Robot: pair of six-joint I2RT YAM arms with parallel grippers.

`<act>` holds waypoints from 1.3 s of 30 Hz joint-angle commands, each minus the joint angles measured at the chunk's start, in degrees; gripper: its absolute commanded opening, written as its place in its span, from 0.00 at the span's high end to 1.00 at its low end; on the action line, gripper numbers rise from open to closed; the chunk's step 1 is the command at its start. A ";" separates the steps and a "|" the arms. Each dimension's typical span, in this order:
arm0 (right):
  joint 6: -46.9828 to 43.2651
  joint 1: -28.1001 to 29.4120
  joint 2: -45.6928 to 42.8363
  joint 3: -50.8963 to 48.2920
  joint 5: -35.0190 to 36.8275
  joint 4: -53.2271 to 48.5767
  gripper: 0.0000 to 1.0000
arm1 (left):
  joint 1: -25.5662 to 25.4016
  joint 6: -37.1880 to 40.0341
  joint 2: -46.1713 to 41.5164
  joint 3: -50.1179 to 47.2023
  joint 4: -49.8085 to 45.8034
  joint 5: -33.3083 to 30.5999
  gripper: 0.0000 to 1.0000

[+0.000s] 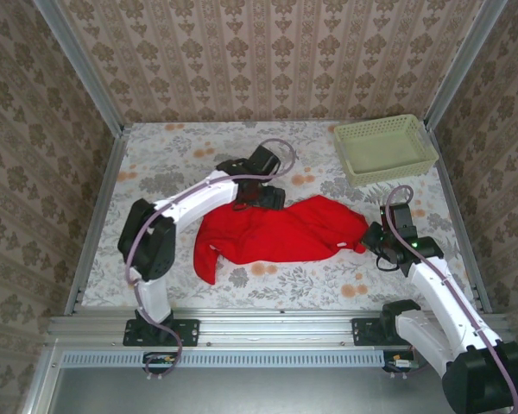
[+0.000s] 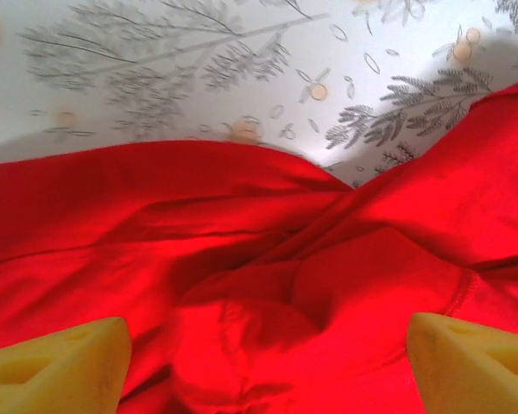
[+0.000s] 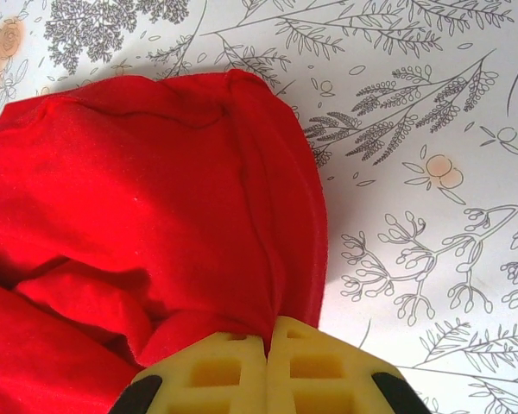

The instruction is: Fold the inside-out t-shirt

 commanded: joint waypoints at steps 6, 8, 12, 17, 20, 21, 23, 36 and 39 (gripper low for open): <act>-1.29 -0.24 1.10 1.08 -0.21 0.99 1.00 | -2.31 0.17 8.49 8.27 -1.66 3.82 0.36; -1.69 -0.20 1.26 1.67 -0.07 0.81 1.00 | -2.25 -0.02 9.70 8.87 -2.35 3.97 0.43; -2.55 -0.25 1.76 3.60 0.71 0.20 1.00 | -2.21 0.08 10.97 9.73 -3.26 3.51 0.58; -4.12 -0.33 2.03 7.02 2.31 -1.24 1.00 | -1.99 0.75 10.24 11.59 -4.84 2.52 0.85; -6.60 -1.08 3.02 12.54 3.60 -3.60 1.00 | -1.32 2.08 8.56 15.10 -7.75 0.69 1.00; -7.84 -1.73 3.50 14.89 3.78 -4.70 1.00 | -0.91 2.72 7.27 16.92 -8.98 -0.76 1.00; -10.02 -3.63 4.43 20.87 3.86 -6.72 1.00 | -0.19 4.13 3.16 19.65 -10.06 -4.63 1.00; -13.09 -2.52 8.39 44.18 1.92 -10.82 1.00 | 8.10 4.15 -41.92 -13.46 9.99 -20.18 1.00; -13.35 5.39 11.13 41.54 6.20 -8.82 1.00 | 16.46 -1.17 -45.79 -23.77 9.97 -10.29 1.00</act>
